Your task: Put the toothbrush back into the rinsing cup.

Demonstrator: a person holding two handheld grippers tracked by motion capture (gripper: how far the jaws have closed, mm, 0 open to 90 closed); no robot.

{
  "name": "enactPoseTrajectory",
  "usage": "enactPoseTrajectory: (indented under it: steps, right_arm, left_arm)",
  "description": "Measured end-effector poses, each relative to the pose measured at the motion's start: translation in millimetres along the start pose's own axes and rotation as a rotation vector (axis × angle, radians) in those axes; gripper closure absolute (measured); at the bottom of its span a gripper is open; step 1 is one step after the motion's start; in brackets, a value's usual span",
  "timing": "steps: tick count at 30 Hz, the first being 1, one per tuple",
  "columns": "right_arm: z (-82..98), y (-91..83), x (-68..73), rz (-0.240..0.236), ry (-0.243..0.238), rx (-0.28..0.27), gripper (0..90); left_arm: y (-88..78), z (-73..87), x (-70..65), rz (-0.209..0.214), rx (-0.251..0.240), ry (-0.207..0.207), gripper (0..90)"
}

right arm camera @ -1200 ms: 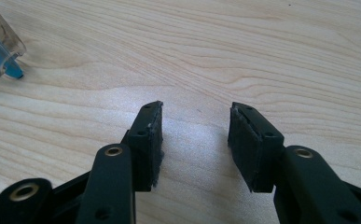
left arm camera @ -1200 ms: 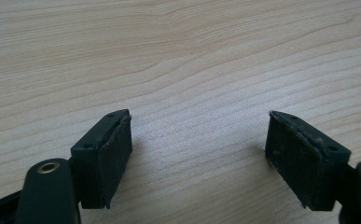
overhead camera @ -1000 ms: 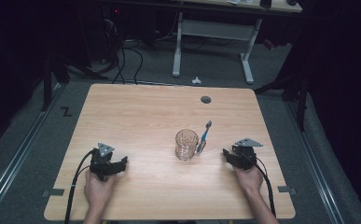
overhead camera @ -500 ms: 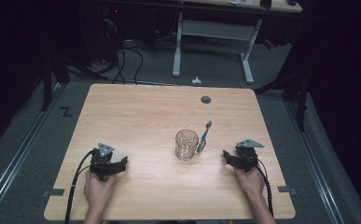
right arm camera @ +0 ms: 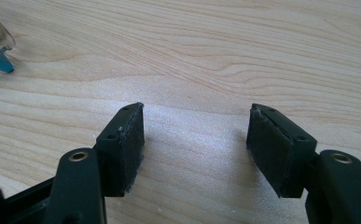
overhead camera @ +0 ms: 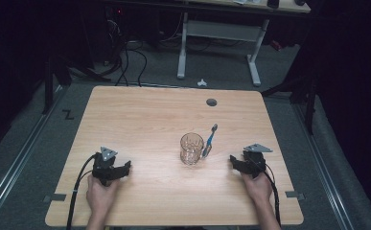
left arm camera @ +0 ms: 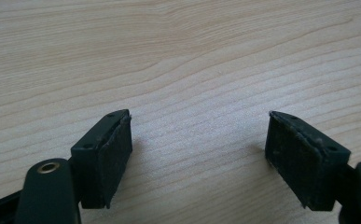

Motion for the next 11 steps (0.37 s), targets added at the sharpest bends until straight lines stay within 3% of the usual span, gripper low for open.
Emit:
enactPoseTrajectory:
  steps: [11]
  right_arm:
    - [0.0,0.1,0.3,-0.002,-0.003,0.001,36.4]
  left_arm:
    - [-0.1,0.0,0.0,0.000,0.000,0.000,23.5]
Point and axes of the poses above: each handheld gripper's, and its own axes: y roughly forward along the jaws, z roughly out of its underside, x roughly to its left, the point moved 6 cm from there along y, roughly forward along the jaws, and after that the axes turned 14 degrees about -x, right-handed, at the moved point
